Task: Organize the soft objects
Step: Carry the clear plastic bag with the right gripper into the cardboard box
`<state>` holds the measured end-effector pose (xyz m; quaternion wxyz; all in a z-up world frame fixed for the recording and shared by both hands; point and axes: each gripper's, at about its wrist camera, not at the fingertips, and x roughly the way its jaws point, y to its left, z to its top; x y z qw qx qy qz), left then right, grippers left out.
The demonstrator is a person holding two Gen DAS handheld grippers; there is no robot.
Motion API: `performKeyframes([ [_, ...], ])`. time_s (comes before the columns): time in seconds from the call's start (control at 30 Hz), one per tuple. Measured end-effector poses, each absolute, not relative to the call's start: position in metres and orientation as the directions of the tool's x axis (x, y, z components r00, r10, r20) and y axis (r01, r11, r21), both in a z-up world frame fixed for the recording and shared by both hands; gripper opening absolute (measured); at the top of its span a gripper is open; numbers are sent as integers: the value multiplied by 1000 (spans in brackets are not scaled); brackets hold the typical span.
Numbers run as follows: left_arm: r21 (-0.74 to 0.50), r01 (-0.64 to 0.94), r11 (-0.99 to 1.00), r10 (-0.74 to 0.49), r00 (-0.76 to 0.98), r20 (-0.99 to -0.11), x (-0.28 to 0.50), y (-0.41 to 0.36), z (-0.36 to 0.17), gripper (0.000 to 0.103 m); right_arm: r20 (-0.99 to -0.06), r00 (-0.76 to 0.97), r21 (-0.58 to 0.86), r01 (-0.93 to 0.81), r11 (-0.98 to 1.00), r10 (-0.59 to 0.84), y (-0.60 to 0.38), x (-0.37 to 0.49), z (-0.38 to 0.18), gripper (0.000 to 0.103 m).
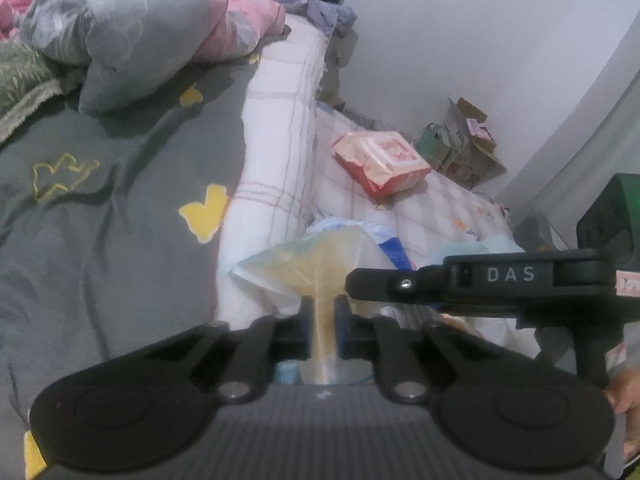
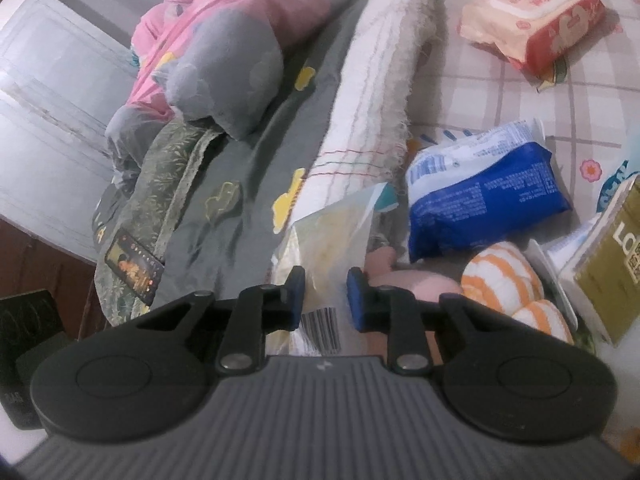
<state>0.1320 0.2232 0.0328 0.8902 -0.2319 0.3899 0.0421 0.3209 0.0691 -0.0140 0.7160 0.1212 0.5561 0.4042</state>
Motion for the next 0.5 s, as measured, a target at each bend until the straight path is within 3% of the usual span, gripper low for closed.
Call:
performKeyframes([
  [0.5, -324, -116, 939, -119, 774, -622, 118, 165, 97, 9, -591, 157, 654, -480, 584, 791, 9, 295, 52, 19],
])
